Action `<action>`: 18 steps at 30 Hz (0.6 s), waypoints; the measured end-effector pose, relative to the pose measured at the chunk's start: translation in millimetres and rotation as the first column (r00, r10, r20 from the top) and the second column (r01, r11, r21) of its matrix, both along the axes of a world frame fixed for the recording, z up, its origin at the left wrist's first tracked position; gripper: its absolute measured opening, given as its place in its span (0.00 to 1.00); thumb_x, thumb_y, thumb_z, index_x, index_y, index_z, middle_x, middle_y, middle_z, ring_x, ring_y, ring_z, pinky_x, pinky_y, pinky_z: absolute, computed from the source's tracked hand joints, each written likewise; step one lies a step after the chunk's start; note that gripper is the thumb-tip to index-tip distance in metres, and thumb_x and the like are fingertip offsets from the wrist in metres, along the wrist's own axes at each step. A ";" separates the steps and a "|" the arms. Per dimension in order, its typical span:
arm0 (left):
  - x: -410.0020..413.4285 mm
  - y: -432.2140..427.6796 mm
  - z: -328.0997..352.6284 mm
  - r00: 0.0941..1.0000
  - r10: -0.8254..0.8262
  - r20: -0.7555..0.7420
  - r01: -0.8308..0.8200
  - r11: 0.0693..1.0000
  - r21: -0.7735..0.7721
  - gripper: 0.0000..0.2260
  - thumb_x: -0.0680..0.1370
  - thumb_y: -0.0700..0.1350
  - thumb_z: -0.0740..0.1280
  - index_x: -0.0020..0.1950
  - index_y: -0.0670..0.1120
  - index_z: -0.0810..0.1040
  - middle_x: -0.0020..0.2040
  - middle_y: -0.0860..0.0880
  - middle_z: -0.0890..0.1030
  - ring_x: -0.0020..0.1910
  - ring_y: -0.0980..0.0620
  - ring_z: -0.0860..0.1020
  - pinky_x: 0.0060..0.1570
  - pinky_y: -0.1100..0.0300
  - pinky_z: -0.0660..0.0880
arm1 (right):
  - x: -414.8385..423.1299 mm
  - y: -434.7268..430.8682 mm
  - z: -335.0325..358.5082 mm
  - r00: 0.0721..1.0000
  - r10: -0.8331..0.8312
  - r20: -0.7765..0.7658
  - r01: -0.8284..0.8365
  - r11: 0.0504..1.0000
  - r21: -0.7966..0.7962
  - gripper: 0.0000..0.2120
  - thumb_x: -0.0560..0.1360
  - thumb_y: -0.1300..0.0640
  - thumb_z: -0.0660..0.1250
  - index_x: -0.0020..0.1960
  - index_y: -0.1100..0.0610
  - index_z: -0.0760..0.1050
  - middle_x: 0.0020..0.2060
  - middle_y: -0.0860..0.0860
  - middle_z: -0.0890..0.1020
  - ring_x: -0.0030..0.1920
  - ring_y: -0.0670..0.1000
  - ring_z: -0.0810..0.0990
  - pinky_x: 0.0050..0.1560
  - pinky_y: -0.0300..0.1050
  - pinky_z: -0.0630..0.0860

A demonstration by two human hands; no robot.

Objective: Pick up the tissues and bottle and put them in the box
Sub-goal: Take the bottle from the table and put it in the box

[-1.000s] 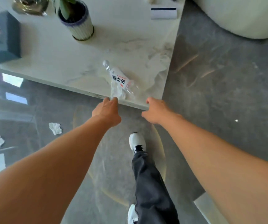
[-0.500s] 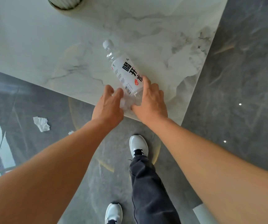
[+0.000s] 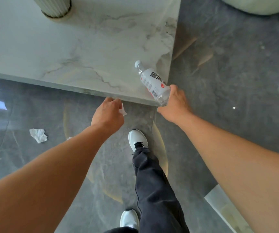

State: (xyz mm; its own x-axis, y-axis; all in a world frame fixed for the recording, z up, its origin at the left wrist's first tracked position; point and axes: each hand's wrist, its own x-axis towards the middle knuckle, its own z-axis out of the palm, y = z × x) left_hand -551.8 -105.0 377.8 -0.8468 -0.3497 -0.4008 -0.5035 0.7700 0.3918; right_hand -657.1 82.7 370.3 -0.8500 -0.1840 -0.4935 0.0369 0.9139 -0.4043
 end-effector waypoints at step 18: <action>223.9 427.2 -55.7 0.897 -0.392 0.207 0.363 0.917 0.162 0.12 0.70 0.38 0.64 0.51 0.43 0.79 0.50 0.39 0.76 0.50 0.37 0.75 0.47 0.54 0.70 | 314.2 446.7 -61.0 0.859 -0.427 0.284 0.393 0.903 0.172 0.33 0.68 0.53 0.72 0.67 0.58 0.60 0.61 0.60 0.69 0.60 0.64 0.73 0.59 0.56 0.74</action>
State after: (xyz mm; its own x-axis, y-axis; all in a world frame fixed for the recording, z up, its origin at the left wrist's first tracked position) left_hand -327.9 322.2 322.1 -0.7847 0.0389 -0.6187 -0.2709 0.8761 0.3987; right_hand -342.9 529.4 309.3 -0.6393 0.2146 -0.7384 0.5239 0.8245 -0.2139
